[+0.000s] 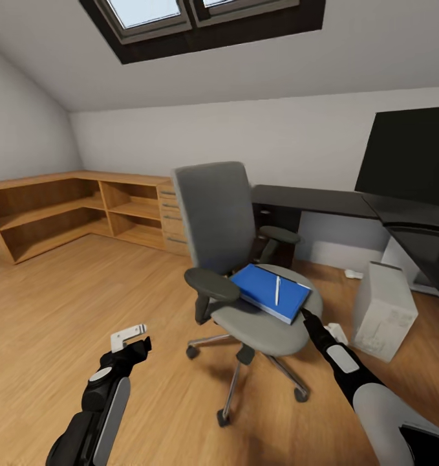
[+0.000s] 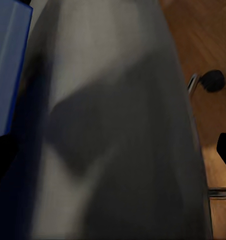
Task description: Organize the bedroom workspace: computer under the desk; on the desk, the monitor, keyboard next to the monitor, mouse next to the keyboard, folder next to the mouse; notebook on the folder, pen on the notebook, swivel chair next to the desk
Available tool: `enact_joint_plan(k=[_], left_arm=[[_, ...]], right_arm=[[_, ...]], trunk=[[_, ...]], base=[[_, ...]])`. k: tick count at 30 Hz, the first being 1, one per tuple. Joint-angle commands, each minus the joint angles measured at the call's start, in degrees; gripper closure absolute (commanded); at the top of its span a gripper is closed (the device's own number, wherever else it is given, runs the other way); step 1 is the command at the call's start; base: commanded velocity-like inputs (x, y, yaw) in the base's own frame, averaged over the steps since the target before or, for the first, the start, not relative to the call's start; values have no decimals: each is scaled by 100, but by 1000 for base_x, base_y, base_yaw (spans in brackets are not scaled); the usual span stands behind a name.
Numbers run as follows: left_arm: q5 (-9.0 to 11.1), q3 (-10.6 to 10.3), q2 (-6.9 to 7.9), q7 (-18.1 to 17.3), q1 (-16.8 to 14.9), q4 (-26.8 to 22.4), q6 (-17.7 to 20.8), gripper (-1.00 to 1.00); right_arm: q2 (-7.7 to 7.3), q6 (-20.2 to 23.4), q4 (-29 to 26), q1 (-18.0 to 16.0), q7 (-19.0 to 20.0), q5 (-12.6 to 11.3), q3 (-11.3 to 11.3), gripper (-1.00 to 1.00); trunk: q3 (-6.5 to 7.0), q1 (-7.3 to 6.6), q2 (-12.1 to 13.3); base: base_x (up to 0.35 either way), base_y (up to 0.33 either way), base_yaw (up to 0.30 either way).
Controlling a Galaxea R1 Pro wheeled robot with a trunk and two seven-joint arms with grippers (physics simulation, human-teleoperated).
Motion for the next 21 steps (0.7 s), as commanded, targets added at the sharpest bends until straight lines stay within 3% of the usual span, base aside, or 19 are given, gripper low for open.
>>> enact_joint_plan(k=[1, 6, 14, 21], left_arm=[[59, -6, -4, 39, -6, -3, 17, -100], [59, -131, -3, 39, -6, 13, 18, -100], [59, -152, -4, 39, -6, 31, 18, -100], [59, -159, -4, 39, -6, 38, 18, -100]], right_arm=[[13, 230, 28, 2, 29, -66, 71, -100], [13, 230, 27, 2, 189, -66, 71, -100], [5, 230, 32, 2, 272, -66, 71, -100], [3, 230, 24, 2, 275, -66, 71, -100]], trunk=[[-6, 0, -1], [-6, 0, -1], [-6, 0, -1], [-6, 0, -1]], base=[[102, 0, 278], [238, 0, 278], [317, 0, 259], [321, 0, 88]])
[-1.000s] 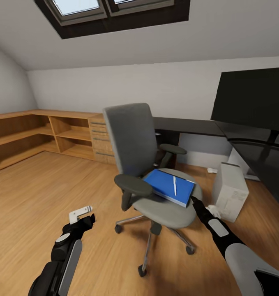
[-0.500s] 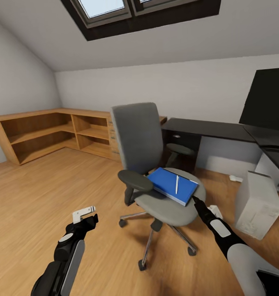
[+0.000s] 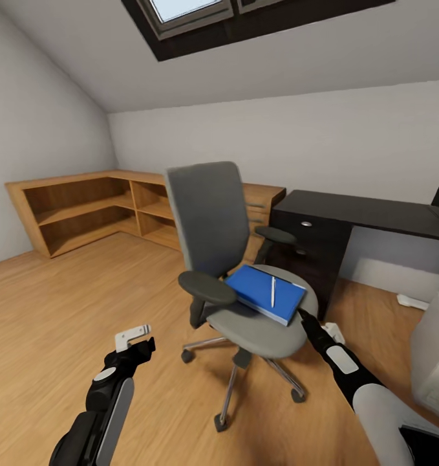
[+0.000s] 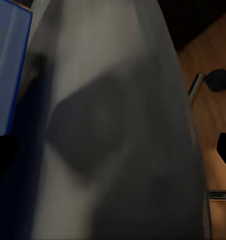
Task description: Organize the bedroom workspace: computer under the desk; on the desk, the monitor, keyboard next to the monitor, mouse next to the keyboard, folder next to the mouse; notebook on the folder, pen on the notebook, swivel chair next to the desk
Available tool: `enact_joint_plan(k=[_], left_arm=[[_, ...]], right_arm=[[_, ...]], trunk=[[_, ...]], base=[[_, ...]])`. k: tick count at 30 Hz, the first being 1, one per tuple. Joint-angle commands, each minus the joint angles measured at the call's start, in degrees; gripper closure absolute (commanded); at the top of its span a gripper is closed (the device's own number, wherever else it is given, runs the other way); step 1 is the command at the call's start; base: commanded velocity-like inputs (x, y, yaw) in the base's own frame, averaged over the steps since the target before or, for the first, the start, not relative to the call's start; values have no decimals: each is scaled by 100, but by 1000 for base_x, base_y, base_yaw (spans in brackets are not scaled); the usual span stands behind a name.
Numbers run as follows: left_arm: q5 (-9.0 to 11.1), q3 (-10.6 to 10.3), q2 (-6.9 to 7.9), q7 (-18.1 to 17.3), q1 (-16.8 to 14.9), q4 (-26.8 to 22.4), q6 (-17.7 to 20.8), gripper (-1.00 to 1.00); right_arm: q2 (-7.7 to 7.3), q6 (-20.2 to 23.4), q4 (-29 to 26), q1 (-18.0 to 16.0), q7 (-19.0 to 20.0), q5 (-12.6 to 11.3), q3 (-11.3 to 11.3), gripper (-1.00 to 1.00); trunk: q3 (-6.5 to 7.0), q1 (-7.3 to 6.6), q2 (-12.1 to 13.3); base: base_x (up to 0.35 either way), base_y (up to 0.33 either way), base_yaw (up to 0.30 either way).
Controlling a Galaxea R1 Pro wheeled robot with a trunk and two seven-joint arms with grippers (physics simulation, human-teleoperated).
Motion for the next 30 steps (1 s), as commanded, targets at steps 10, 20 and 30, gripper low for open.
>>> enact_joint_plan(k=[10, 20, 30], left_arm=[[60, -2, -5, 39, -4, 26, 15, -100], [60, -2, -8, 39, -4, 34, 16, -100], [60, -2, -8, 39, -4, 34, 16, -100]], right_arm=[[-1, 44, -28, -6, 49, -75, 11, -100], [7, 30, -39, -6, 46, -74, 19, -100], [0, 42, -35, -6, 54, -74, 19, -100]], trunk=[[-5, 2, -2], [-5, 2, -2], [-5, 2, -2]], base=[[319, 0, 3], [81, 0, 0], [-15, 0, 0]])
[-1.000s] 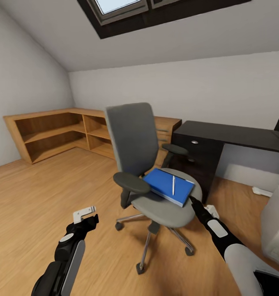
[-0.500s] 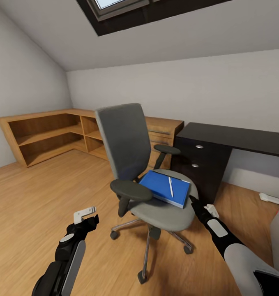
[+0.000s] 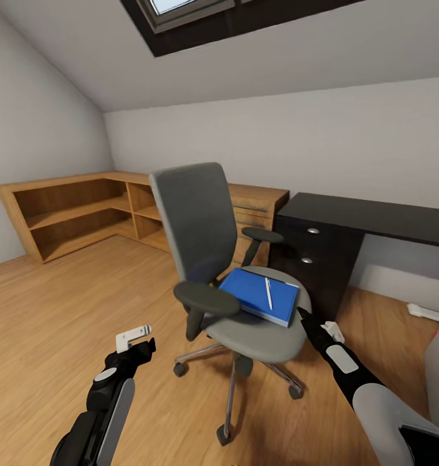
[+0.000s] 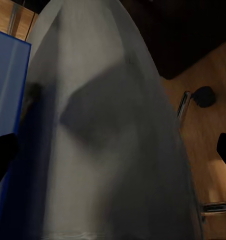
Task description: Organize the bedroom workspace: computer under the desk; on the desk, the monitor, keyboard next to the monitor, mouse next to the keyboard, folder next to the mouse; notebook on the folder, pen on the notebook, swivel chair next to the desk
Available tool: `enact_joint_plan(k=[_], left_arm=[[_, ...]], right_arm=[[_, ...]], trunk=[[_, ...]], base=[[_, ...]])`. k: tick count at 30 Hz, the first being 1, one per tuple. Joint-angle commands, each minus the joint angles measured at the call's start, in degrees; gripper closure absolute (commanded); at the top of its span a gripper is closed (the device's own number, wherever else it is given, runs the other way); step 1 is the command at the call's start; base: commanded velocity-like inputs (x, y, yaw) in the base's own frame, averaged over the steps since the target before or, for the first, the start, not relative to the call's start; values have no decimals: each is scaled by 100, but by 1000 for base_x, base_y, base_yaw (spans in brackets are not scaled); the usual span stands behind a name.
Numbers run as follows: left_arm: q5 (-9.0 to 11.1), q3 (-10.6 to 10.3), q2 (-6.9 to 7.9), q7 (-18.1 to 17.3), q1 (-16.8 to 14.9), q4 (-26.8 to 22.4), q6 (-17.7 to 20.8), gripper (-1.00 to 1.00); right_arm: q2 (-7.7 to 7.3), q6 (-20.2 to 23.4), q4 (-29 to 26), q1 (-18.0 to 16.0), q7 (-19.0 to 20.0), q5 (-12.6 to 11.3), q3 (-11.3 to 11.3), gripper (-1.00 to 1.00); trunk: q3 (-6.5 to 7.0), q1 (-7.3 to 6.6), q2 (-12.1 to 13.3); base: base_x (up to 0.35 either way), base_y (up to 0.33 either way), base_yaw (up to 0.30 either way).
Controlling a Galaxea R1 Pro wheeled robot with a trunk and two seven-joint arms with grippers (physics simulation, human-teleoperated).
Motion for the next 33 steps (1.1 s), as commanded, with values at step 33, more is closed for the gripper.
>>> enact_joint_plan(k=[33], left_arm=[[61, 2, -5, 39, -3, -7, 17, -100]], right_arm=[[27, 13, 40, -3, 72, -44, -25, -100]], trunk=[[4, -2, -3]], base=[[-84, 0, 84]])
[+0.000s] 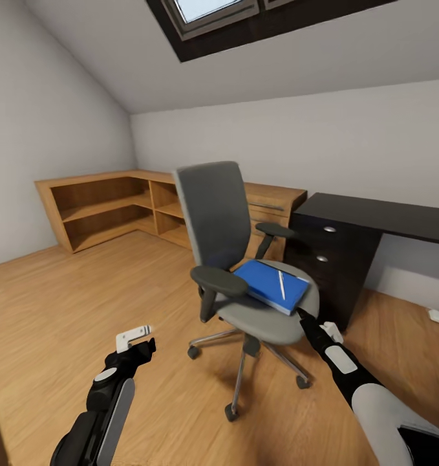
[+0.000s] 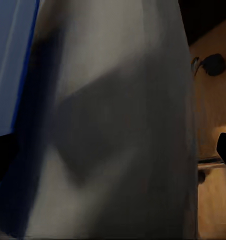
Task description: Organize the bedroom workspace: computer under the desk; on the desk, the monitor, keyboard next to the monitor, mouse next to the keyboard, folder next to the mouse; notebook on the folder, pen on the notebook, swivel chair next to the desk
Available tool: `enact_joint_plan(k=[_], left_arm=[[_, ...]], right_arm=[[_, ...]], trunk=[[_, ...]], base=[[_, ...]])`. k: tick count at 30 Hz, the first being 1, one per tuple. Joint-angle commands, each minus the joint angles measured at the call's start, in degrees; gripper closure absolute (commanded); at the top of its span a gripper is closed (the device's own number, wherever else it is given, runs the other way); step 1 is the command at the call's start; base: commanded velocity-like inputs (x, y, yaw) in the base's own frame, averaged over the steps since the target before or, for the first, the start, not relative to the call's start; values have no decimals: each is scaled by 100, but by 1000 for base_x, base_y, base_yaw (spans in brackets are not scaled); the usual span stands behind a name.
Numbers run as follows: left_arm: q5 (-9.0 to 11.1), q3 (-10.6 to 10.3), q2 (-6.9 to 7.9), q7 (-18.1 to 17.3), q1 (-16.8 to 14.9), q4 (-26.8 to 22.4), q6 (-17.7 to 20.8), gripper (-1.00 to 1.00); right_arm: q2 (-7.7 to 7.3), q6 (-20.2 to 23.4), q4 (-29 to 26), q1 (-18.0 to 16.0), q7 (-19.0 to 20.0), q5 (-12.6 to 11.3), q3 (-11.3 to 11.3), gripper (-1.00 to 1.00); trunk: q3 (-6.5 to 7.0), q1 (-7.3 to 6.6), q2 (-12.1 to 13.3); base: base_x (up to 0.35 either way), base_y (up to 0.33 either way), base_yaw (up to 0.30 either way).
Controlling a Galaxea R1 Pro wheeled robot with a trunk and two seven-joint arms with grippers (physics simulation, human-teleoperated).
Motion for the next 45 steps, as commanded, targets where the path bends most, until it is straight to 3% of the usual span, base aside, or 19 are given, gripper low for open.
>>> enact_joint_plan(k=[1, 25, 45], left_arm=[[60, 1, -3, 39, -4, -5, 16, -100], [60, -69, -3, 39, -4, -5, 16, -100], [60, -69, -3, 39, -4, -4, 16, -100]], right_arm=[[0, 35, 2, -1, 24, -42, -27, -100], [0, 61, -6, -1, 24, -42, -14, -100], [0, 70, -4, -1, 24, -16, -10, -100]], trunk=[[-6, -1, -2], [-6, -1, -2], [-6, -1, -2]], base=[[0, 0, 275], [7, 0, 273], [256, 15, 18]])
